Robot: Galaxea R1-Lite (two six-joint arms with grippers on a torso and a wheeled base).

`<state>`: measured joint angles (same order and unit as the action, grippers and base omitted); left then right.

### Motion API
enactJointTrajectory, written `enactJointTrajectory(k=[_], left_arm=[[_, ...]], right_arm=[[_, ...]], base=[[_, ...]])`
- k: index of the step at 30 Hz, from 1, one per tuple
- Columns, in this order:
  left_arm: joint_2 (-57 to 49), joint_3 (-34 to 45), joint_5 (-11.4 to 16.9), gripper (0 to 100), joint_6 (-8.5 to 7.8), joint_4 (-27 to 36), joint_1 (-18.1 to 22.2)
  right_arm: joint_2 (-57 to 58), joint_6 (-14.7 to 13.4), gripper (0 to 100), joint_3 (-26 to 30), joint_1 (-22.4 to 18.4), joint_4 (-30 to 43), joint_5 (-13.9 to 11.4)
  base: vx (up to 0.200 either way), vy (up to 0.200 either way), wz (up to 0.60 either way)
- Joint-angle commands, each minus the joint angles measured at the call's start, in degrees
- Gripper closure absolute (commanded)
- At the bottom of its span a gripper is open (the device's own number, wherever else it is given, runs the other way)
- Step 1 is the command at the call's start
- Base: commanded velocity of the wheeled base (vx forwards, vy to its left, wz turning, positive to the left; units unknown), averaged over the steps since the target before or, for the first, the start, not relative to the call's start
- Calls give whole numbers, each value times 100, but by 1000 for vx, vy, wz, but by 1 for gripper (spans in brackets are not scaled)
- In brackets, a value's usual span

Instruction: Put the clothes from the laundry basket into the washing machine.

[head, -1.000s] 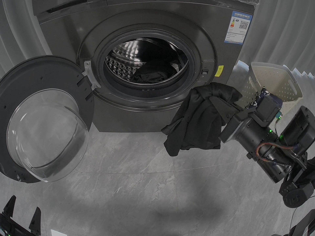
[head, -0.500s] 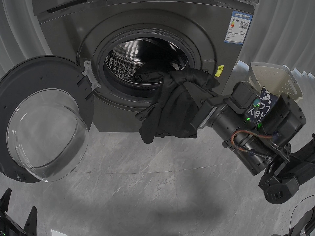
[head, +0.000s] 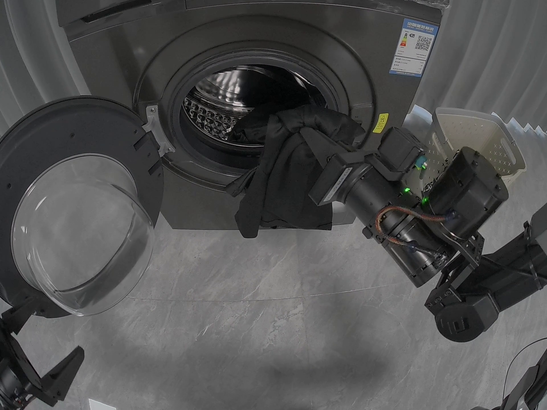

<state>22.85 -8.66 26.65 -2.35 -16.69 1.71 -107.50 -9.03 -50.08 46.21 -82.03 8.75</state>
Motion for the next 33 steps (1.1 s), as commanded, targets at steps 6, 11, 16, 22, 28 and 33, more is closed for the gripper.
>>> enactJointTrajectory(k=[6, 11, 16, 22, 28, 33], left_arm=[[3279, -286, 297, 0, -143, -1882, -795], [4263, -479, 288, 0, -169, -2541, -1296], [4843, -699, 244, 0, -169, -2761, -1480], [5599, -1112, -19, 0, -99, -3191, -2113], [6276, -1534, -151, 0, -64, -3235, -2473], [6724, -1798, -151, 0, 24, -3402, -2667]], right_arm=[[-131, -107, 100, -301, -113, 135, -5], [-131, -107, 100, -424, -148, 152, -5], [-87, -116, 100, -433, -139, 240, -5], [-149, -116, 100, -564, -139, 319, 12], [-386, -125, 100, -942, -60, 495, 4], [-386, -301, 100, -1232, 10, 732, 4]], base=[[0, 0, 0], [0, 0, 0], [0, 0, 0], [0, 0, 0], [0, 0, 0], [0, 0, 0]])
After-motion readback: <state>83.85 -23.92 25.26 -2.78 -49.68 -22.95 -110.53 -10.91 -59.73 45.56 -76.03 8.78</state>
